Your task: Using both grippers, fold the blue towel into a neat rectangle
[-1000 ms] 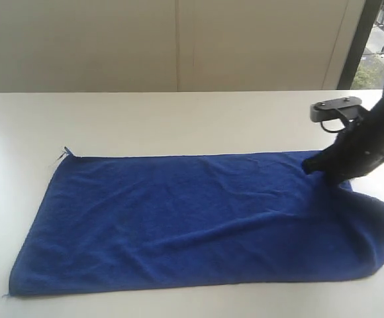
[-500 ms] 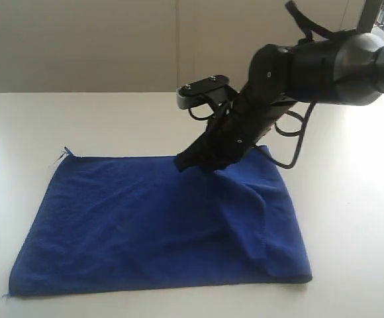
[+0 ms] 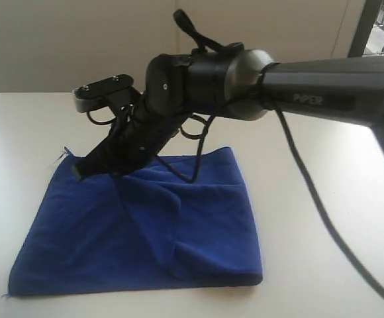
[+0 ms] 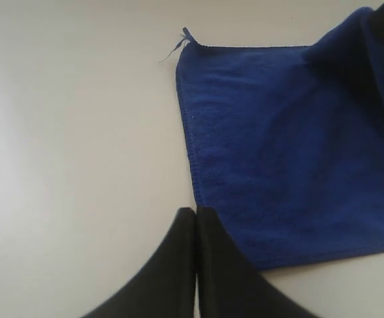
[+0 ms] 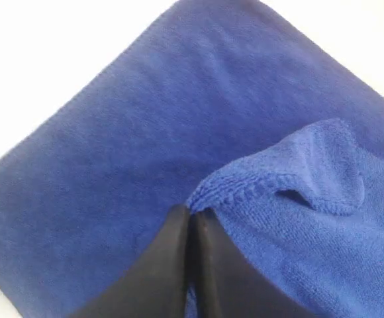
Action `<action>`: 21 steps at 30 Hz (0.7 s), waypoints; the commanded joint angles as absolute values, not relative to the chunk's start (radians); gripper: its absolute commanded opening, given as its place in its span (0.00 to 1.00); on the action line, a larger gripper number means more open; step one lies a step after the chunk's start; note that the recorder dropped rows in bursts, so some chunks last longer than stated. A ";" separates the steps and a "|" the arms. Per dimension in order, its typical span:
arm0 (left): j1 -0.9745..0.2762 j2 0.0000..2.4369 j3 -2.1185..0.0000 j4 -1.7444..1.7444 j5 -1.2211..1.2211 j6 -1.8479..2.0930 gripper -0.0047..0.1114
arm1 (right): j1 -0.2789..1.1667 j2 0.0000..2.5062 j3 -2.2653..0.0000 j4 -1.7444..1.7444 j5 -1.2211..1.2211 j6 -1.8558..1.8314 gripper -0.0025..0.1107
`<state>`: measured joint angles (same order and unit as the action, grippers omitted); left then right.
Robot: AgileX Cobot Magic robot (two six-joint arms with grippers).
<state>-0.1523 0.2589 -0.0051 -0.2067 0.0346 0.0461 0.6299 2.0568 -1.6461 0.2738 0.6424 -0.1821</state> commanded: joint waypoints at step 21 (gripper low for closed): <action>-0.151 0.253 0.000 -0.207 0.031 0.049 0.04 | 0.697 2.294 -1.944 0.363 0.614 -0.159 0.12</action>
<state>-0.1523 0.2589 -0.0051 -0.2067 0.0346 0.0461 0.6970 2.2938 -1.9346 0.3558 0.6352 -0.1565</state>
